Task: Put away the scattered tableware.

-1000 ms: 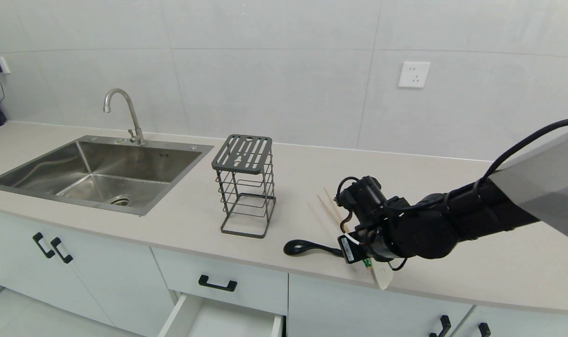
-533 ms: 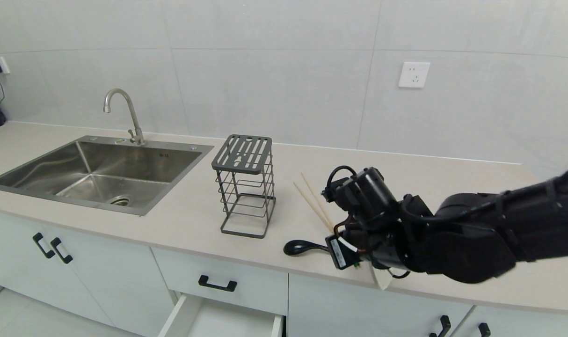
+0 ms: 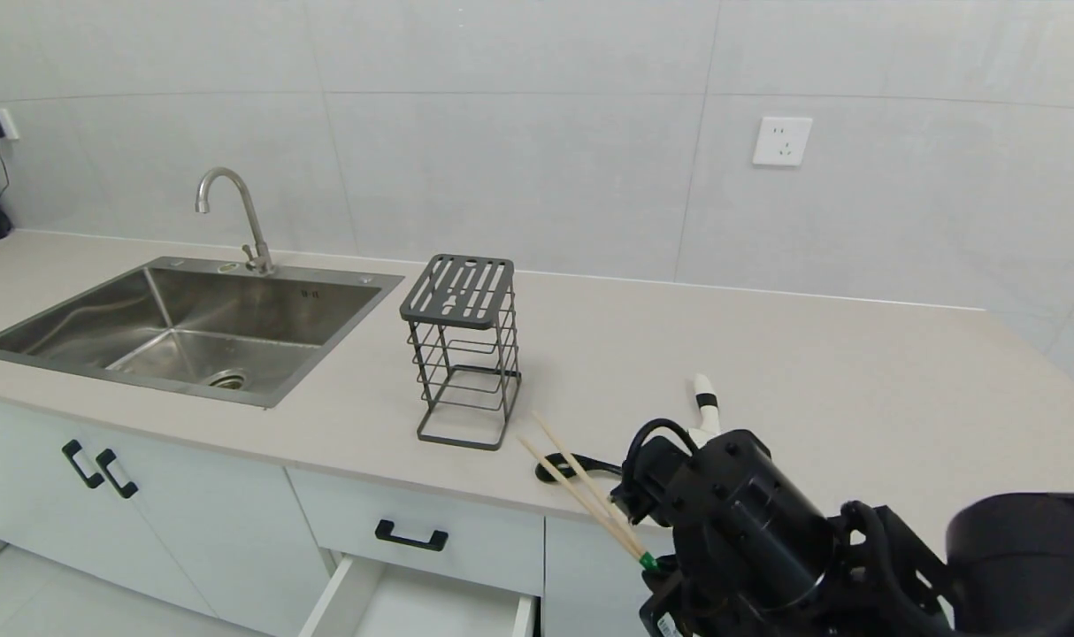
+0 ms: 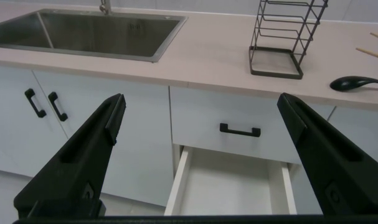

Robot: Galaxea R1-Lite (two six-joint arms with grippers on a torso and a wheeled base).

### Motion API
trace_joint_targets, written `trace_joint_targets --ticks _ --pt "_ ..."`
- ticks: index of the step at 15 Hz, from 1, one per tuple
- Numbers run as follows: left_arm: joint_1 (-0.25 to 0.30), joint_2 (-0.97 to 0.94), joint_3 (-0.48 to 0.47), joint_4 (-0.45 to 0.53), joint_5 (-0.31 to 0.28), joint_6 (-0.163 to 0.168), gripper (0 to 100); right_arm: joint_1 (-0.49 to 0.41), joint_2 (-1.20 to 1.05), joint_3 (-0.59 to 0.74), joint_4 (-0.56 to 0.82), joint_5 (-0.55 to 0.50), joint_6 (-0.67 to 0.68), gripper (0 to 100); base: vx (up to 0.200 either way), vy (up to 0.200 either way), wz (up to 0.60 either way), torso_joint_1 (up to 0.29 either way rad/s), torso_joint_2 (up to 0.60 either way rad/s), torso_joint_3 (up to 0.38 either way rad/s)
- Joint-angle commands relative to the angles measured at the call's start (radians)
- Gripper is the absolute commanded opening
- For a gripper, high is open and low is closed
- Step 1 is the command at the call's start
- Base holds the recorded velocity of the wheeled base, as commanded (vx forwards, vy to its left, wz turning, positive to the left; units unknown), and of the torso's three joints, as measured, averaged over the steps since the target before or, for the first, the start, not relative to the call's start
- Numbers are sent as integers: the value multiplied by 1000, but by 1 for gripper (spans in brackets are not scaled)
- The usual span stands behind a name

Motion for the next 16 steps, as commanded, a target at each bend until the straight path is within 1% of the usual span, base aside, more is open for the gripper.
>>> trace_joint_targets --ticks 1,2,3,5,7,9,12,16 --pt "0 1 0 0 1 0 100 79 12 -24 -16 2 -1 0 0 0 0 0 0 0" --pt "0 1 0 0 1 0 100 98 68 -51 -62 2 -2 0 0 0 0 0 0 0" --pt "0 1 0 0 0 0 100 104 166 -110 -155 2 -21 0 0 0 0 0 0 0" --pt "0 1 0 0 1 0 100 98 278 -192 -213 10 -59 0 0 0 0 0 0 0" --pt "0 1 0 0 1 0 100 93 339 -239 -216 36 -67 0 0 0 0 0 0 0" --pt "-1 1 0 0 1 0 100 93 428 -360 -227 51 -96 0 0 0 0 0 0 0" --pt "-1 1 0 0 1 1 100 101 485 -451 -227 65 -114 0 0 0 0 0 0 0" --pt "0 1 0 0 0 1 100 113 499 -451 -227 66 -116 0 0 0 0 0 0 0"
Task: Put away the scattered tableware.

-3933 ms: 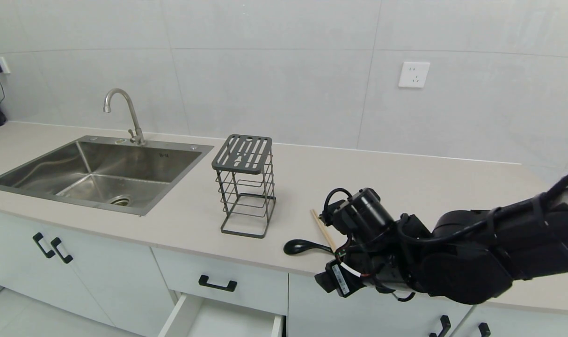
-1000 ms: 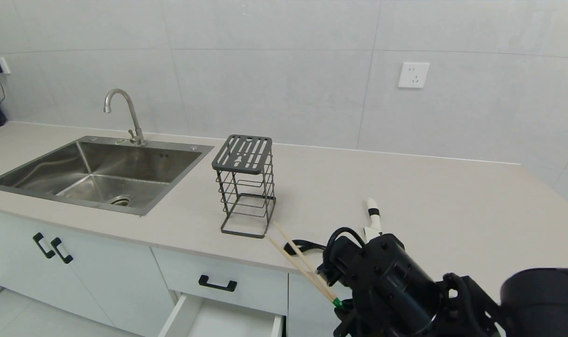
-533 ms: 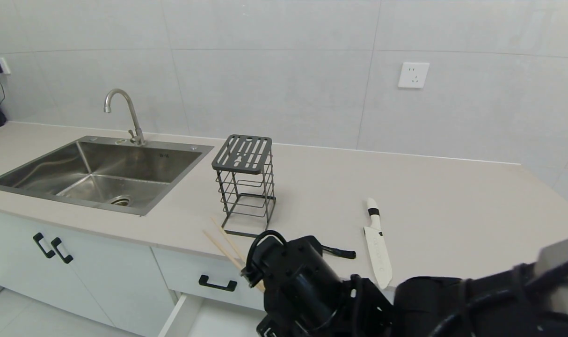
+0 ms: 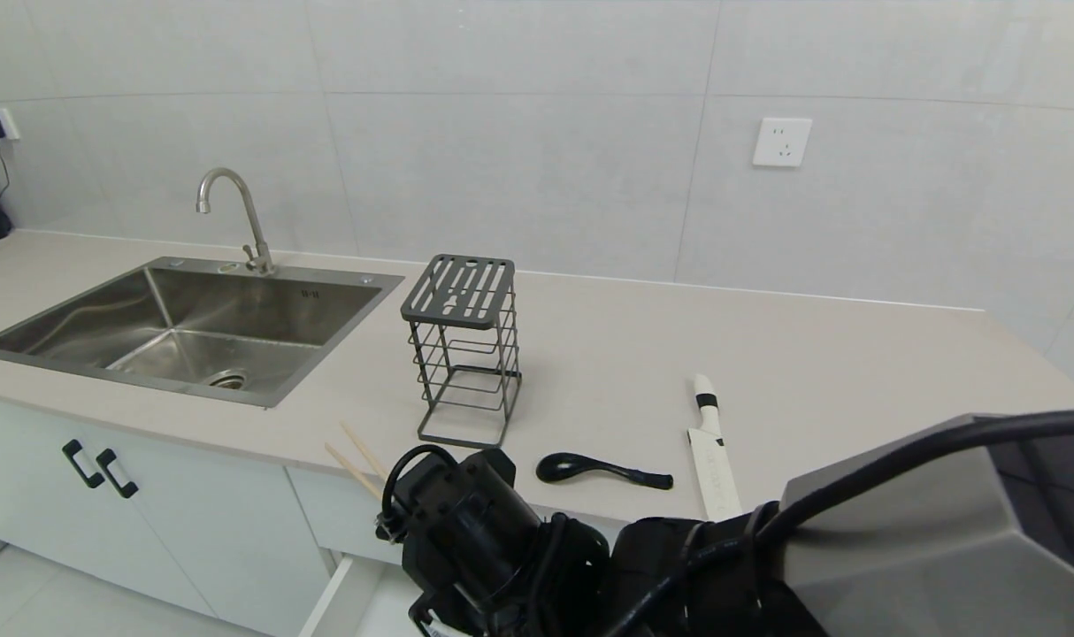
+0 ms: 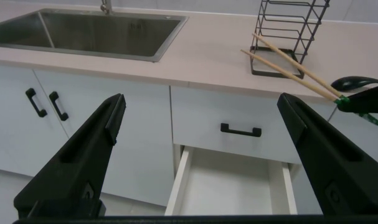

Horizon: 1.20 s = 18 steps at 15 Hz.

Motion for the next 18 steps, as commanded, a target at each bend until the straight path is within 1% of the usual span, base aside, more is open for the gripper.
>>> trace_joint_targets --ticks 1,3,5,9,13,15,18 --pt "0 1 0 0 2 0 100 4 26 -5 -2 -1 -1 0 0 0 0 0 0 0" --pt "0 1 0 0 0 0 100 4 59 -28 -14 -1 -1 0 0 0 0 0 0 0" --pt "0 1 0 0 0 0 100 15 74 -44 -59 1 -17 0 0 0 0 0 0 0" --pt "0 1 0 0 0 0 100 50 74 -43 -62 4 -10 0 0 0 0 0 0 0" --pt "-1 1 0 0 0 0 100 47 128 -40 -66 6 -5 0 0 0 0 0 0 0" --pt "0 1 0 0 0 0 100 33 158 -107 -66 7 -10 0 0 0 0 0 0 0" --pt "0 1 0 0 0 0 100 21 165 -124 -66 18 -16 0 0 0 0 0 0 0"
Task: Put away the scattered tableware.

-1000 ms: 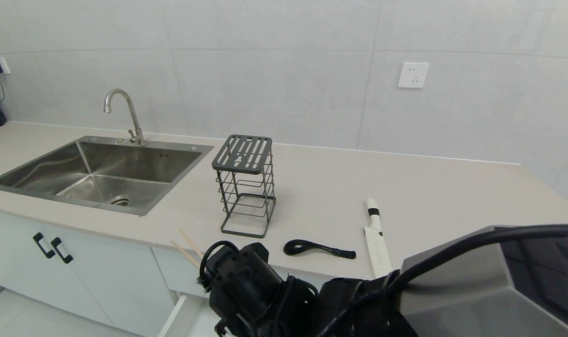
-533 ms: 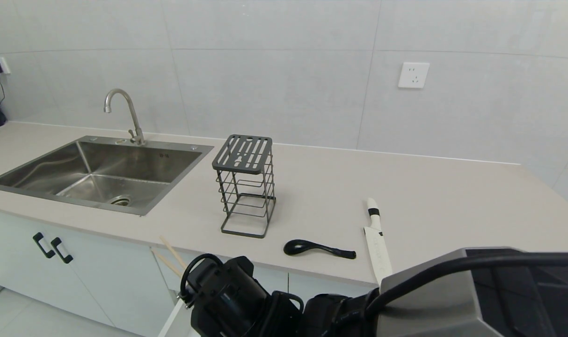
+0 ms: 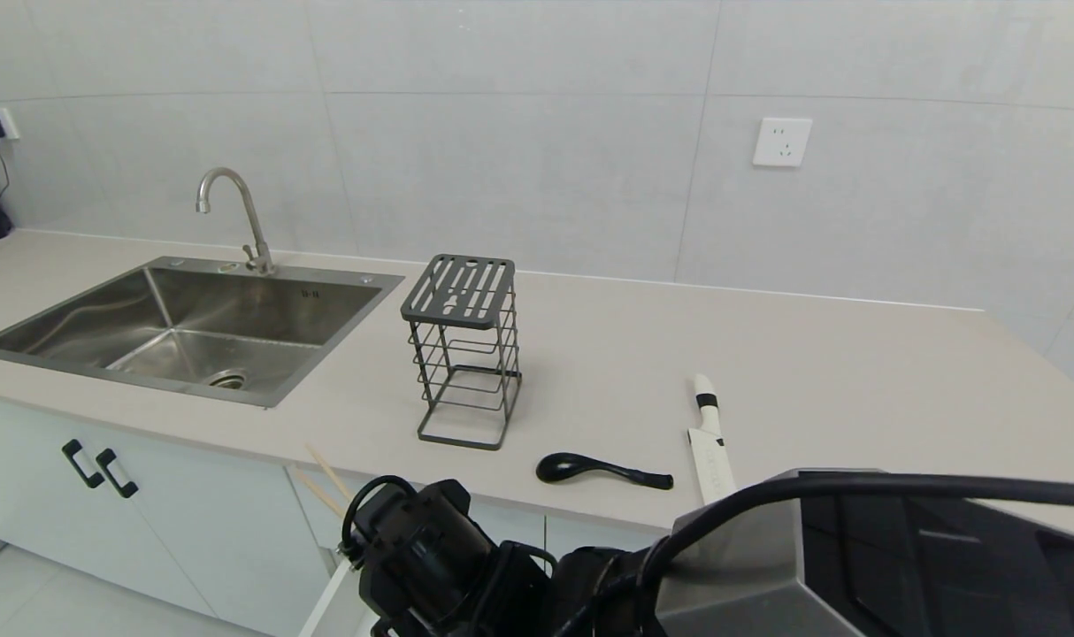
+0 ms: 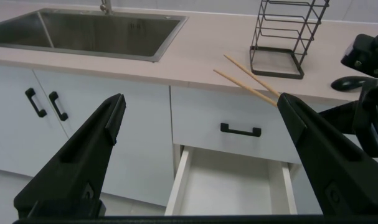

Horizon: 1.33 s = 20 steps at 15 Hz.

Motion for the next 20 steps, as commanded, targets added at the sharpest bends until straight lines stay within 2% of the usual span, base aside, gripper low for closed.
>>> trace_joint_targets --ticks 1,5,7,10,17,20 --pt "0 1 0 0 0 0 100 -3 13 -12 -1 1 -1 0 0 0 0 0 0 0" --pt "0 1 0 0 0 0 100 -28 -16 5 6 -2 -2 0 0 0 0 0 0 0" --pt "0 1 0 0 0 0 100 -54 -61 57 9 -1 -5 0 0 0 0 0 0 0" --pt "0 1 0 0 0 0 100 -45 -70 137 2 -2 -34 0 0 0 0 0 0 0" --pt "0 1 0 0 0 0 100 -23 13 60 2 -4 -53 0 0 0 0 0 0 0" --pt "0 1 0 0 0 0 100 -22 41 22 2 -5 -53 0 0 0 0 -124 297 186"
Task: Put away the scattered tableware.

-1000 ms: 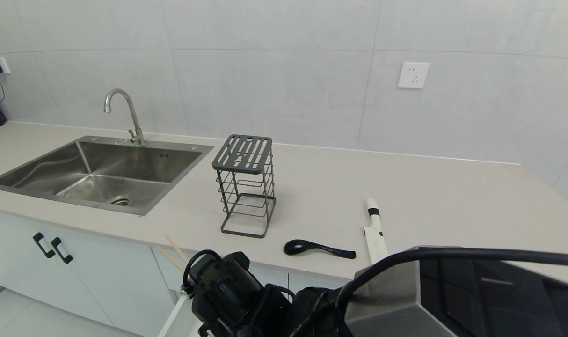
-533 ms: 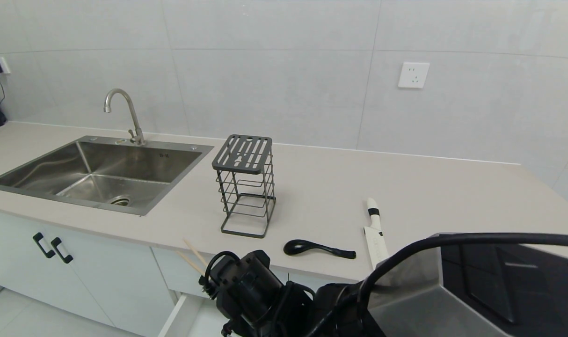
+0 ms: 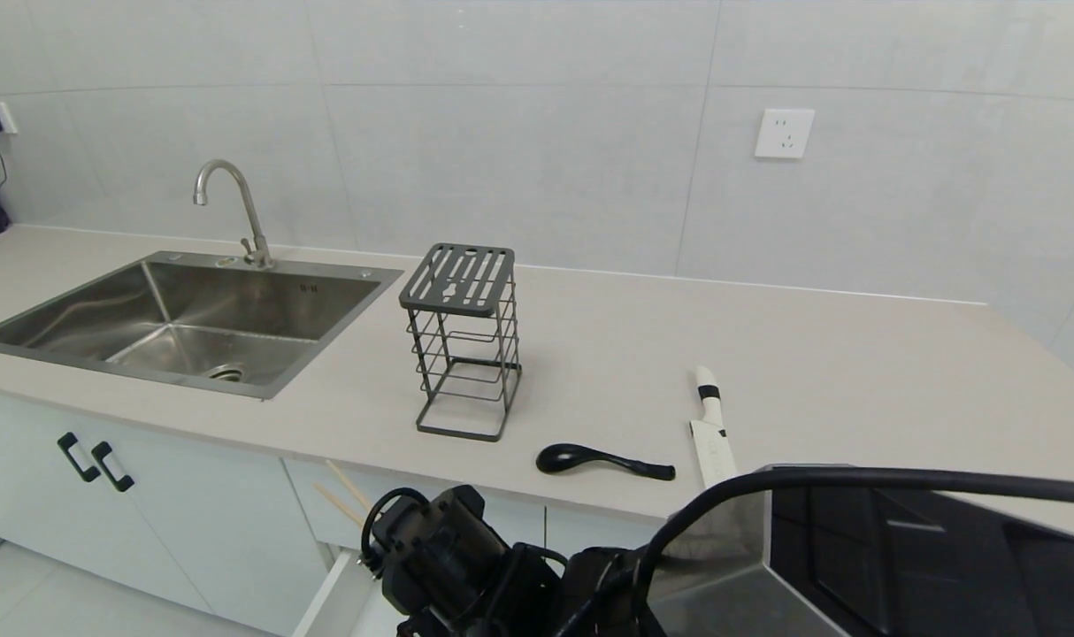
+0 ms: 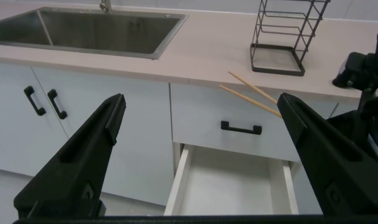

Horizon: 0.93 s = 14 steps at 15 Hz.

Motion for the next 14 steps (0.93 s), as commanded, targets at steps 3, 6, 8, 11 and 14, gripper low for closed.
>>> trace_joint_targets --ticks 3,6,8,11,14 --pt "1 1 0 0 0 0 100 4 24 -25 1 -1 0 0 0 0 0 -207 515 302" --pt "1 1 0 0 0 0 100 12 33 -37 -1 -3 -1 0 0 0 0 -204 527 315" --pt "1 1 0 0 2 0 100 12 38 -43 -1 -3 -1 0 0 0 0 -188 515 325" --pt "1 1 0 0 0 0 100 12 46 -51 -1 -3 -3 0 0 0 0 -176 502 330" --pt "1 1 0 0 0 0 100 10 60 -64 1 -3 -3 0 0 0 0 -154 487 330"
